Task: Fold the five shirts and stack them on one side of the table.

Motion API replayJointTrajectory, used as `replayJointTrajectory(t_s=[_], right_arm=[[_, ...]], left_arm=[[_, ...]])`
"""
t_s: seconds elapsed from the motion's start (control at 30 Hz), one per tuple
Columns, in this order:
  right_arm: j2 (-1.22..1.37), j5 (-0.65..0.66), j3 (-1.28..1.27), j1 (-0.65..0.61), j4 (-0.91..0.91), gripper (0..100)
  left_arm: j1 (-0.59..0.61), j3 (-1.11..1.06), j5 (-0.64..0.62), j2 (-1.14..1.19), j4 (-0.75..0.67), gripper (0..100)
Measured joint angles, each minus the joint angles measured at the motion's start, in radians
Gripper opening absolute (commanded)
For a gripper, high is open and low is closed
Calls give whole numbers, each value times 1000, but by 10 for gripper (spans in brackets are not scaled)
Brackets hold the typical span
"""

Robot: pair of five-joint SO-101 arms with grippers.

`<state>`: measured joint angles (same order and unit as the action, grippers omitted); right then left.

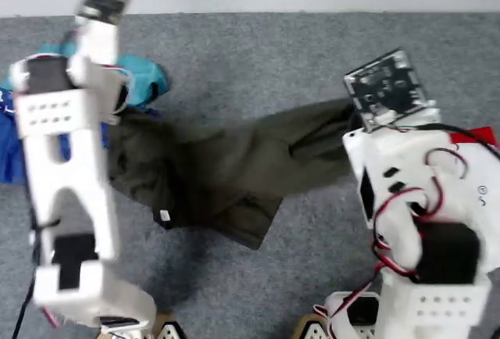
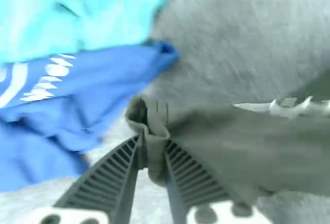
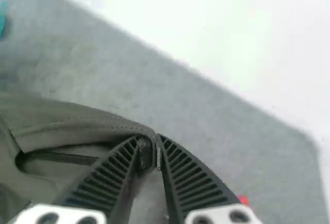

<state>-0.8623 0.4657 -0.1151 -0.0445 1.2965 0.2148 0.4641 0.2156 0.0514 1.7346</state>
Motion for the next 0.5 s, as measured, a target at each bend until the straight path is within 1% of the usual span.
replayJointTrajectory(t_s=[0.23,0.5], right_arm=[[60,0,336,44,94,8],[49,0,727,74,244,8]], left_arm=[[101,0,0,-368,0,13],[107,0,0,-715,0,13]])
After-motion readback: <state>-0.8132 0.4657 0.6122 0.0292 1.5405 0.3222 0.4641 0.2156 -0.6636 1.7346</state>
